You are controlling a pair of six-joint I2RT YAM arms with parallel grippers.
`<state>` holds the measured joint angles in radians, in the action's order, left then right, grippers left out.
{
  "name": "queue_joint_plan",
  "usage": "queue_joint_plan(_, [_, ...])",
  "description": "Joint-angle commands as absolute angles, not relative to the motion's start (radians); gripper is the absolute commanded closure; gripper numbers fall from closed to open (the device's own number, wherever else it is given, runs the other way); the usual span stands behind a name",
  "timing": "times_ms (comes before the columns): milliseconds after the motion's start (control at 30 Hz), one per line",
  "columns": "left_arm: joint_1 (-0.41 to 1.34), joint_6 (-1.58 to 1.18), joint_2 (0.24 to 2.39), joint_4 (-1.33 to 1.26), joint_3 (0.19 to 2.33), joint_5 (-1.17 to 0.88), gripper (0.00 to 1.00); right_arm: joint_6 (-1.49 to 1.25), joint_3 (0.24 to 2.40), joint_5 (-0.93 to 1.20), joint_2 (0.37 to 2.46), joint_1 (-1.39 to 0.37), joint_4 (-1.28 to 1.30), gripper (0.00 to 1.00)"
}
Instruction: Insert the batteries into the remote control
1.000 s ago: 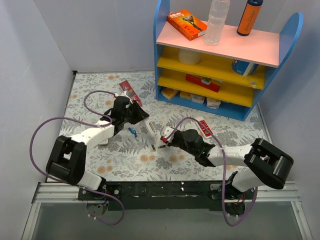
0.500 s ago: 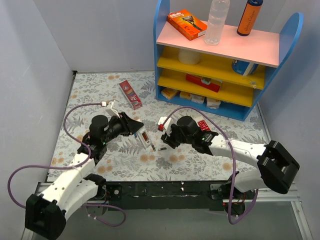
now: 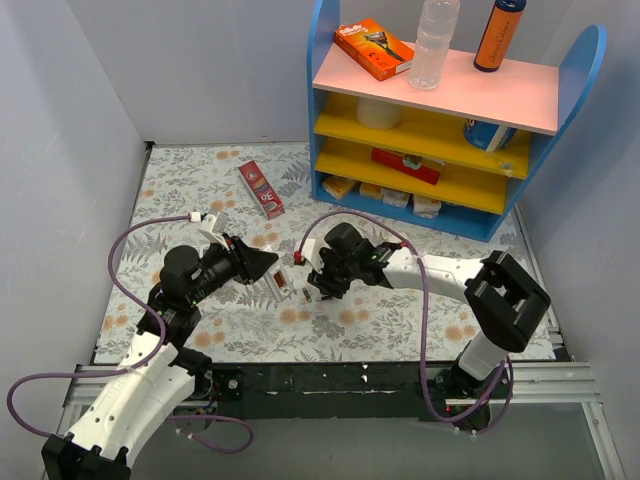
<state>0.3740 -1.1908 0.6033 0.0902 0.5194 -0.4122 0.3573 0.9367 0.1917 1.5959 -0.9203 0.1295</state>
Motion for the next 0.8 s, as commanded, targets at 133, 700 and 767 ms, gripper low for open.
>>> queue_joint_plan(133, [0.367,-1.147,0.594,0.132,0.549,-0.344,1.00,0.448,1.106,0.282,1.716,-0.917,0.287,0.52])
queue_joint_plan(700, [0.367,-1.152,0.584,0.144,0.554,-0.304,1.00,0.063,1.320,0.195,1.873,-0.943,0.294,0.57])
queue_joint_plan(767, [0.367,-1.154,0.583,0.144,0.552,-0.301,1.00,0.023,1.351,0.160,1.907,-0.951,0.331,0.60])
